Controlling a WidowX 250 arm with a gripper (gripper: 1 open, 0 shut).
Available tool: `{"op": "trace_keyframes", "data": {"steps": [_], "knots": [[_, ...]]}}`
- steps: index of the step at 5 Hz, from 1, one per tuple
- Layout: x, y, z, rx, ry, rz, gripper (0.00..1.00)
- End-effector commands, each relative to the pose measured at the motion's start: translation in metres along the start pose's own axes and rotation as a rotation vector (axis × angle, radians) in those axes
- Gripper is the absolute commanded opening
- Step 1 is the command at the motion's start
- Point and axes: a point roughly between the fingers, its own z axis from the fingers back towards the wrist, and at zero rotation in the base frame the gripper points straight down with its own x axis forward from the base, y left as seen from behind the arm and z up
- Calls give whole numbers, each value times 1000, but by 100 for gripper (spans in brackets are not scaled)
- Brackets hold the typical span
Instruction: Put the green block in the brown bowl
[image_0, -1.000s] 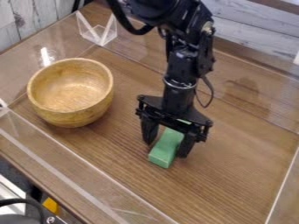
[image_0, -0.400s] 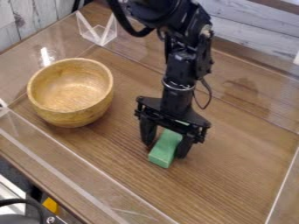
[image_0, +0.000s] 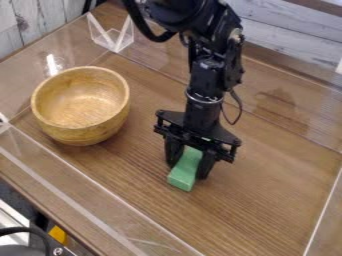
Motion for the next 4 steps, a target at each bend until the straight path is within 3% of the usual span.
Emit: {"op": "trace_keyframes", "data": {"steps": [1,4], "knots": [[1,4,10,-5,-26,8,0],[-5,10,21,-6,-30,7,0]]}}
